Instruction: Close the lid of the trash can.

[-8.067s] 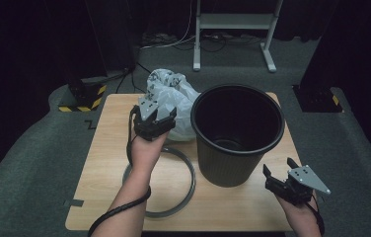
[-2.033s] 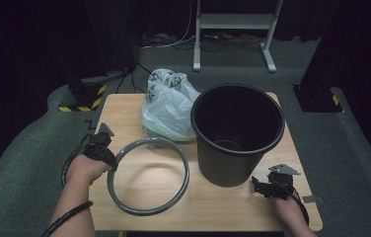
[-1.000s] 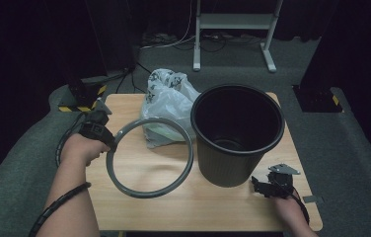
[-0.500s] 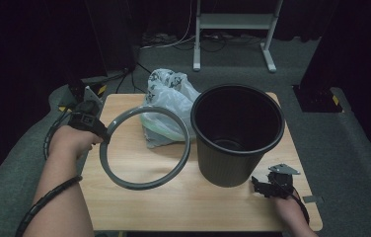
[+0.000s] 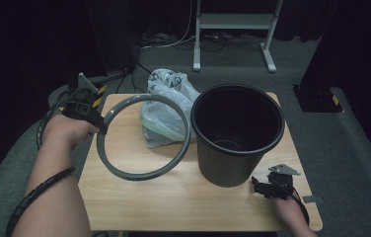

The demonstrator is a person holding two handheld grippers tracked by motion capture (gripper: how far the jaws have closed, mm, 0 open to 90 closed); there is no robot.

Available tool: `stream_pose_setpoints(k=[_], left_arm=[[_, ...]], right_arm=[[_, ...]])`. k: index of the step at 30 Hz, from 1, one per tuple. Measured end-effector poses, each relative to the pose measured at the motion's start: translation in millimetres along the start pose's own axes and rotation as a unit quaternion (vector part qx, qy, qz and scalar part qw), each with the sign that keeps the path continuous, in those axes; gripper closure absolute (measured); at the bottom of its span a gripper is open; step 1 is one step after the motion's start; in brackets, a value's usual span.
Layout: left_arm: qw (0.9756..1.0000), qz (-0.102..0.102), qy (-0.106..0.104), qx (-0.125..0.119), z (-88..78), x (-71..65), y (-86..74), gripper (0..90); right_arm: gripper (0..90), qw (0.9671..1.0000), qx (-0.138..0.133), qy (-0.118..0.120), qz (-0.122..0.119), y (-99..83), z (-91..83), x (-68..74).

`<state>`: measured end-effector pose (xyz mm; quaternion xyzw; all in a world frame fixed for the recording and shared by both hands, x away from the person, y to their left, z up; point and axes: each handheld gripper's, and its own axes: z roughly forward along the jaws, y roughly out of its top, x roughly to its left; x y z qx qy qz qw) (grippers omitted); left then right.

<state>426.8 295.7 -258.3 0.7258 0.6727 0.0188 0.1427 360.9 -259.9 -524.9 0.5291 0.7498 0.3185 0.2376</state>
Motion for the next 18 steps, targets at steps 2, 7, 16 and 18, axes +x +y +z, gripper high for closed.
stream_pose_setpoints(k=[2, 7, 16, 18], left_arm=[[0.9999, 0.000, -0.002, -0.011, -9.6, -1.3, 1.8, 78.0], [0.9995, -0.001, -0.013, -0.029, -26.0, -7.4, 4.8, 78.1], [0.9991, 0.017, -0.017, -0.035, -32.7, -35.0, 17.7, 78.1], [0.9989, 0.025, -0.016, -0.038, -32.7, -43.8, 21.7, 78.1]], right_arm=[[12.1, 1.0000, 0.000, 0.000, 0.000, 0.0, 0.0, -0.1], [12.1, 1.0000, 0.000, 0.001, 0.000, 0.0, 0.0, 0.0], [12.1, 1.0000, 0.000, 0.001, 0.000, 0.0, 0.0, 0.0], [12.1, 1.0000, 0.000, 0.000, 0.000, 0.0, 0.0, 0.0]])
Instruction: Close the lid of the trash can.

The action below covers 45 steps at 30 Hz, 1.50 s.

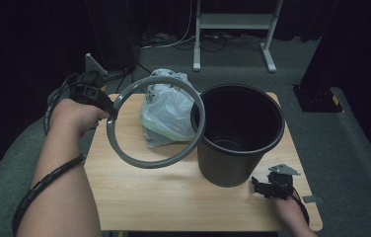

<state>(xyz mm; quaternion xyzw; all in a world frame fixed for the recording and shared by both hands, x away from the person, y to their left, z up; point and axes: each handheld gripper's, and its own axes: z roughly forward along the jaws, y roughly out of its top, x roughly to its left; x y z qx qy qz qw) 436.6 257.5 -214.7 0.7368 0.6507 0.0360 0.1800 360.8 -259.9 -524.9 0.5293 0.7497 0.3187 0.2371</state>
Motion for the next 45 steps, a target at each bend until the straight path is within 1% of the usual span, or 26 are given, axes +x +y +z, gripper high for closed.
stream_pose_setpoints(k=[4, 5, 6, 7, 8, 9, 11, 13, 19, 23, 24, 26, 31, 33, 38, 42, 43, 45], left_arm=[[0.9999, 0.012, -0.008, -0.004, 0.0, -17.0, 8.3, 78.1], [0.9999, 0.012, -0.008, -0.004, 0.0, -17.0, 8.3, 78.1], [0.9998, 0.019, -0.009, -0.002, -0.1, -24.3, 12.0, 78.1], [0.9998, 0.019, -0.010, -0.003, 0.2, -28.1, 13.6, 78.1], [0.9997, 0.025, -0.007, -0.001, 0.0, -31.3, 15.6, 78.1], [0.9997, 0.024, -0.010, -0.001, 0.5, -35.5, 17.1, 78.1], [0.9994, 0.032, -0.010, -0.002, 1.0, -42.3, 20.7, 78.1], [0.9993, 0.035, -0.015, -0.002, 2.6, -49.8, 23.9, 78.1], [0.9985, 0.052, -0.016, 0.000, 8.8, -70.1, 33.8, 78.1], [0.9981, 0.056, -0.026, -0.003, 11.4, -83.4, 40.2, 78.1], [0.9979, 0.060, -0.024, -0.004, 11.8, -86.2, 41.9, 78.1], [0.9978, 0.060, -0.028, -0.003, 13.7, -92.9, 45.1, 78.1], [0.9968, 0.075, -0.028, 0.000, 19.0, -110.6, 52.8, 78.1], [0.9965, 0.078, -0.032, 0.000, 20.5, -117.5, 56.1, 78.1], [0.9959, 0.085, -0.032, 0.002, 23.8, -130.3, 62.2, 78.0], [0.9951, 0.093, -0.033, 0.004, 27.1, -138.7, 67.0, 78.1], [0.9951, 0.092, -0.035, 0.004, 27.7, -140.9, 68.2, 78.0], [0.9948, 0.097, -0.032, 0.003, 28.5, -145.1, 70.9, 78.1]], right_arm=[[12.1, 1.0000, 0.000, 0.000, 0.001, 0.0, -0.1, 0.2], [12.1, 1.0000, 0.000, 0.000, 0.001, 0.0, -0.1, 0.2], [12.1, 1.0000, 0.000, 0.000, 0.000, 0.0, 0.0, 0.0], [12.1, 1.0000, 0.000, 0.000, 0.000, 0.0, 0.0, 0.0], [12.1, 1.0000, 0.000, 0.000, 0.002, 0.0, -0.1, 0.3], [12.1, 1.0000, 0.000, 0.001, 0.000, 0.0, 0.0, 0.0], [12.1, 1.0000, 0.000, 0.001, -0.001, 0.1, 0.0, 0.1], [12.1, 1.0000, 0.001, 0.002, 0.002, 0.0, 0.0, 0.7], [12.1, 1.0000, 0.001, 0.003, 0.000, 0.1, 0.0, 0.7], [12.1, 1.0000, 0.001, 0.003, 0.000, 0.1, 0.0, 0.8], [12.1, 1.0000, 0.001, 0.004, 0.001, 0.0, -0.1, 1.0], [12.1, 1.0000, 0.003, 0.003, 0.004, -0.1, -0.4, 1.6], [12.1, 1.0000, 0.002, 0.004, 0.003, -0.1, -0.4, 1.6], [12.1, 1.0000, 0.002, 0.004, 0.003, -0.1, -0.3, 1.5], [12.1, 1.0000, 0.002, 0.004, 0.003, -0.1, -0.4, 1.6], [12.1, 1.0000, 0.001, 0.004, -0.002, -0.1, -0.3, 1.2], [12.1, 1.0000, 0.001, 0.004, -0.002, -0.1, -0.3, 1.3], [12.1, 1.0000, 0.001, 0.004, -0.002, -0.1, -0.3, 1.2]])
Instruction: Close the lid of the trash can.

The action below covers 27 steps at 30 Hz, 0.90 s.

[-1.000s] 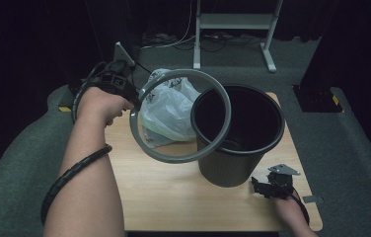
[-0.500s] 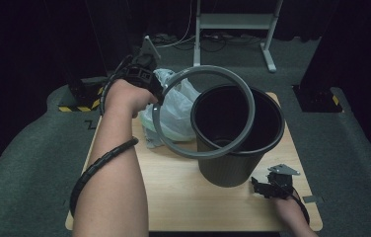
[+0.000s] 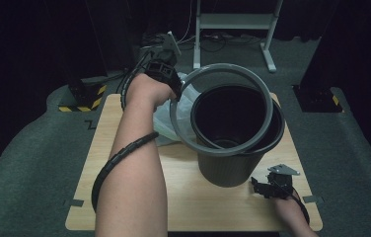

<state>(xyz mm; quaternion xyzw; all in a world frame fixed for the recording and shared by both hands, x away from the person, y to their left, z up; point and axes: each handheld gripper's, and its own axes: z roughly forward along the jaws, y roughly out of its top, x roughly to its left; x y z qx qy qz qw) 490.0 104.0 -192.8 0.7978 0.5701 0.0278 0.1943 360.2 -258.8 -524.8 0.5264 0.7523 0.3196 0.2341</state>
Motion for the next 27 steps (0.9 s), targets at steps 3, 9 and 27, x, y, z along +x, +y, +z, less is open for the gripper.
stream_pose_setpoints(k=[3, 9, 27], left_arm=[[1.0000, 0.003, -0.001, 0.000, 2.8, -5.5, 5.1, 78.1], [1.0000, 0.010, 0.001, 0.001, 9.9, -16.1, 16.0, 78.0], [0.9999, 0.015, 0.000, 0.004, 28.7, -39.0, 26.4, 77.7]], right_arm=[[12.1, 1.0000, 0.000, 0.001, 0.000, 0.1, 0.1, 0.2], [12.1, 1.0000, 0.000, 0.003, 0.000, 0.1, 0.1, 0.2], [12.1, 1.0000, 0.000, 0.004, -0.003, 0.2, 0.2, 0.1]])
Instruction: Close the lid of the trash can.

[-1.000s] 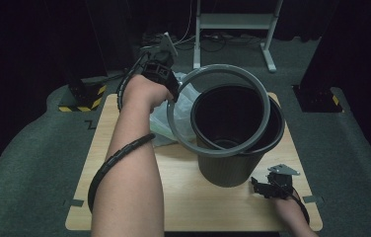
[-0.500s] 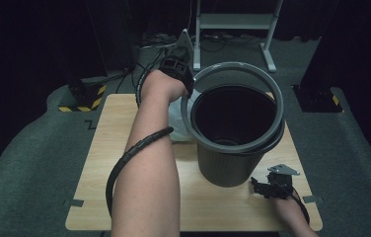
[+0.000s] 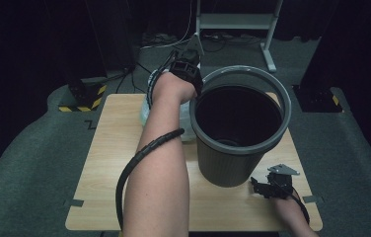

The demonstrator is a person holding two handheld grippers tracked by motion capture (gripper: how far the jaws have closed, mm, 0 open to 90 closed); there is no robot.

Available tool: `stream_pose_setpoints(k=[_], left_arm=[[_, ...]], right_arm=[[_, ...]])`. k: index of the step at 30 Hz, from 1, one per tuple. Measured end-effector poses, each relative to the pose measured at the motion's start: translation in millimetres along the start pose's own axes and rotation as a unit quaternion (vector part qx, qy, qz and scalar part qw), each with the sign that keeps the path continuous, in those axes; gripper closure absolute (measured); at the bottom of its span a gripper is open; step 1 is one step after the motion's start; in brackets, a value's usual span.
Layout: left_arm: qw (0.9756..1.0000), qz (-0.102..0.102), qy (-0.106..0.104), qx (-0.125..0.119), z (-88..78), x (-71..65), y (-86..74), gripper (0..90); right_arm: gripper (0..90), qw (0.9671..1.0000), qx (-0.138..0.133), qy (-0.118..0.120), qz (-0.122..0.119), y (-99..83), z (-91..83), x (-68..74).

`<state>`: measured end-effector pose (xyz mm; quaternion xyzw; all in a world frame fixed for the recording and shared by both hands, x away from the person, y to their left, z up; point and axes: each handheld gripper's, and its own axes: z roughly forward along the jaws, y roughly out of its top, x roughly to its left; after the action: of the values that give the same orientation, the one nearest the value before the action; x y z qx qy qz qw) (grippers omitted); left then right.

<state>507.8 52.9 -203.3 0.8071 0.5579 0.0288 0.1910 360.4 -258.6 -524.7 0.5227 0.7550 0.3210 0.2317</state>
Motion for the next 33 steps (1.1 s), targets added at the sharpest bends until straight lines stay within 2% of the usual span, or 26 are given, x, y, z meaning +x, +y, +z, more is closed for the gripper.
stream_pose_setpoints(k=[7, 12, 19, 23, 26, 29, 33], left_arm=[[0.9998, 0.002, 0.019, 0.006, 5.5, -4.4, 1.5, 77.1], [0.9998, -0.004, 0.020, 0.009, 10.9, -2.6, 0.0, 76.0], [0.9998, 0.004, 0.017, 0.006, 15.9, -0.8, -1.4, 72.7], [0.9999, 0.010, 0.007, -0.012, 13.7, 2.3, -4.1, 57.8], [0.9995, 0.004, 0.005, -0.029, 8.7, 7.6, -6.7, 45.6], [0.9990, 0.003, 0.007, -0.044, 0.3, 13.9, -11.1, 38.7], [0.9983, 0.004, 0.016, -0.055, -10.7, 26.8, -19.9, 35.9]], right_arm=[[12.0, 1.0000, 0.000, 0.000, -0.001, 0.1, 0.1, -0.1], [12.1, 1.0000, 0.000, 0.001, -0.001, 0.2, 0.1, -0.1], [12.0, 1.0000, 0.000, 0.002, -0.001, 0.4, 0.3, 0.0], [12.0, 1.0000, 0.000, 0.002, -0.002, 0.5, 0.3, 0.0], [12.0, 1.0000, 0.000, 0.002, -0.002, 0.4, 0.3, 0.0], [12.0, 1.0000, 0.000, 0.002, -0.002, 0.5, 0.3, 0.0], [12.0, 1.0000, 0.000, 0.002, -0.002, 0.5, 0.3, -0.1]])
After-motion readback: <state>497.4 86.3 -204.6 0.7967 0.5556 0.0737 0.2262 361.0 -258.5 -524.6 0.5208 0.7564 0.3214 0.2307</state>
